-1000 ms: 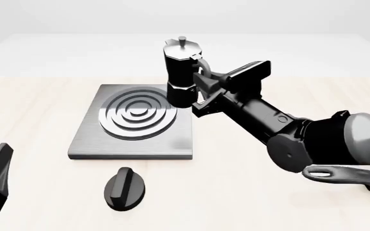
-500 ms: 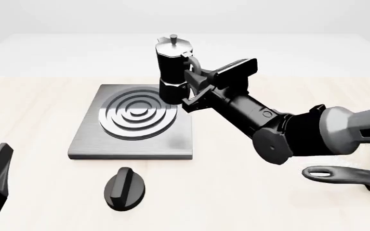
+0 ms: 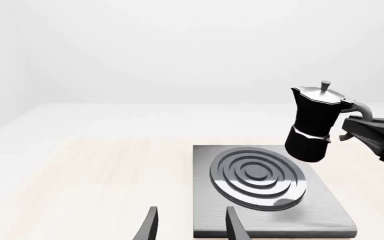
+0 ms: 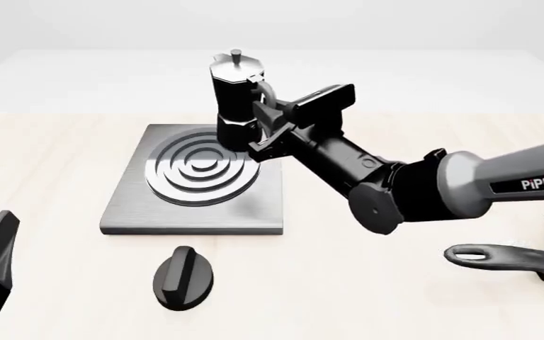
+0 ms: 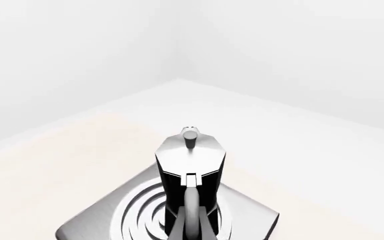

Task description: Put the moka pot on the stove.

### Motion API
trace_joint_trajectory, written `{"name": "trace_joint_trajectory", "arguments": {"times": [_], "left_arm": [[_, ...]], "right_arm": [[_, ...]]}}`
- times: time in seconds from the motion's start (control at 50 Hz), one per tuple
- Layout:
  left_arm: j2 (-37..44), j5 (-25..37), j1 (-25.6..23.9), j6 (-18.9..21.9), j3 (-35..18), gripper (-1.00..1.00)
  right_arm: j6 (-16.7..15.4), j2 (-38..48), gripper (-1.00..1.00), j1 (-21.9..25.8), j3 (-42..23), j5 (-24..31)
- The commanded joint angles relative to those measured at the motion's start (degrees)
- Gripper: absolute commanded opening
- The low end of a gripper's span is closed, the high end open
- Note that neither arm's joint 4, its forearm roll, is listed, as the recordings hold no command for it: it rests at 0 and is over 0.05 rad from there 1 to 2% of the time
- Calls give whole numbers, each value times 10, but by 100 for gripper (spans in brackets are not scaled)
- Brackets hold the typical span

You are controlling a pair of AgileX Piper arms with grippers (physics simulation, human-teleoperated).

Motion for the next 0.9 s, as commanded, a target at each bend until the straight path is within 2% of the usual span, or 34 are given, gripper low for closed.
{"name": "trace_joint_trajectory", "arguments": {"times": [0.02,0.9], "left_arm": [[0,0,0,0,0,100],[0,0,0,0,0,100]], "right_arm": [[4,14,-100,12,-31,0],[7,117,-100,32,-144,9]]}}
